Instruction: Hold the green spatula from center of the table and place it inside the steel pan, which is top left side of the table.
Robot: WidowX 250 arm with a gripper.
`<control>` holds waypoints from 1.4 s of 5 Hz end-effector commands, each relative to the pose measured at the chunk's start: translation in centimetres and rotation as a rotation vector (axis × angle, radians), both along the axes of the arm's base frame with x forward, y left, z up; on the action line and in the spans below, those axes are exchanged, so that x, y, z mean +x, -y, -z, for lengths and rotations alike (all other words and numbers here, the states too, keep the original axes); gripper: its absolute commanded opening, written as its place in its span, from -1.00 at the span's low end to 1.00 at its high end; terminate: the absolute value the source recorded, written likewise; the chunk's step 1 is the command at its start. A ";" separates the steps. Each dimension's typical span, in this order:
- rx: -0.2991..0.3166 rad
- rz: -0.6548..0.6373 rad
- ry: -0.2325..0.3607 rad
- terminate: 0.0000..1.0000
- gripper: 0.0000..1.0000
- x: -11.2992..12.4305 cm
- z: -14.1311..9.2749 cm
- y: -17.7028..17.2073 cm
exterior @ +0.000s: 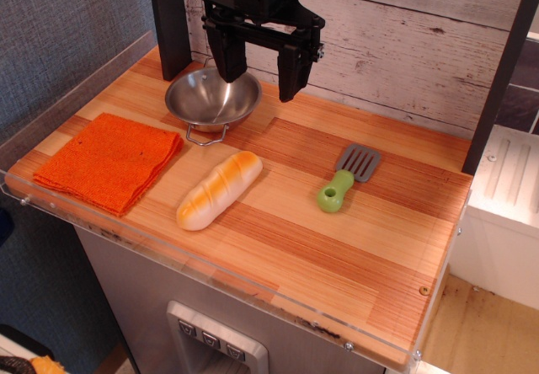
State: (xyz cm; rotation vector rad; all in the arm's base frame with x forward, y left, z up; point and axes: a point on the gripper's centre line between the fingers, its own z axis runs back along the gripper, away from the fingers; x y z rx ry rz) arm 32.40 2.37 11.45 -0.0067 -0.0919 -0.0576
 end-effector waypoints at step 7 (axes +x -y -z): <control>0.054 0.016 -0.008 -1.00 1.00 1.1 10.2 7.8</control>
